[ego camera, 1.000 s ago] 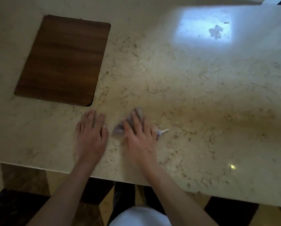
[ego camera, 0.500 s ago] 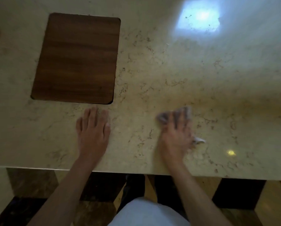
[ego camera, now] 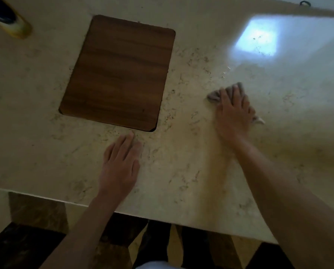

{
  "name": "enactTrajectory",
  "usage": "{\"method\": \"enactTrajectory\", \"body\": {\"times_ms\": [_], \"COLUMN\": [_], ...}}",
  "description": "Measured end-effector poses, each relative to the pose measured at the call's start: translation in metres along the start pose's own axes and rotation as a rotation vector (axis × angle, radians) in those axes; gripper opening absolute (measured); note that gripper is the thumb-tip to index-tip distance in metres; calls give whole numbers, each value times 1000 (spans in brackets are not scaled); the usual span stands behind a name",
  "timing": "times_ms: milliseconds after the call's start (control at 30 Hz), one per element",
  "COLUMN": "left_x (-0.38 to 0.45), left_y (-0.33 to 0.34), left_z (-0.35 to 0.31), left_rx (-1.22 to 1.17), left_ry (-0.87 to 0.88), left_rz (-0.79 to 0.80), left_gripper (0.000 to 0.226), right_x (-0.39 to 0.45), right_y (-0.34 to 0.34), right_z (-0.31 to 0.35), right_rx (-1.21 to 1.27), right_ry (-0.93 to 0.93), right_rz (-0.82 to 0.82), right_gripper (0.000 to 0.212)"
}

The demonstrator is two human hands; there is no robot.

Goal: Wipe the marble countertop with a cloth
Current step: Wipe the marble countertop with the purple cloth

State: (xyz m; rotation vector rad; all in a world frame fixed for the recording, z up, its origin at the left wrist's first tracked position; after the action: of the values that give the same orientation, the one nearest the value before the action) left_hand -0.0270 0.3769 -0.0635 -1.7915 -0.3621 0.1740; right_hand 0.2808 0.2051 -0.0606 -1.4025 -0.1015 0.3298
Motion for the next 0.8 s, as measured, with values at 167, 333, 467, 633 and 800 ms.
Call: {"method": "enactTrajectory", "body": {"times_ms": [167,333,467,633,800], "left_x": [1,2,-5,-33,-31], "left_y": [3,2,0,12,13], "left_z": [3,5,-4,-46,-48], "left_rx": [-14,-46,-106,-32,47], "left_ry": [-19,-3,-189,-418,-484], "left_rz": [17,-20,-63,13,57], "left_gripper": [48,46,45,50,52], "right_x": [-83,-253,-161,54,-76], "right_y": [27,40,28,-2,13], "right_z": [89,68,32,40,58], "right_rx": [0,23,-117,-25,3], "right_ry": [-460,-1159,-1305,-530,-853], "right_rz": [16,218,181,-10,61], "right_gripper": [49,43,56,50,51]}}
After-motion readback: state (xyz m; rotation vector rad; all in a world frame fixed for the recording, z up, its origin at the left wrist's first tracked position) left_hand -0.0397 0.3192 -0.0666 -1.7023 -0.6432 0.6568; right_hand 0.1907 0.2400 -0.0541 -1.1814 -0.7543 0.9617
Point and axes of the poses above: each hand's wrist, its own x-axis towards the middle knuckle, its own y-axis out of the palm, z = x × y, the point moved 7 cm from there along x, towards the middle knuckle, and after that the axes turned 8 degrees about y, right-handed, at the moved point
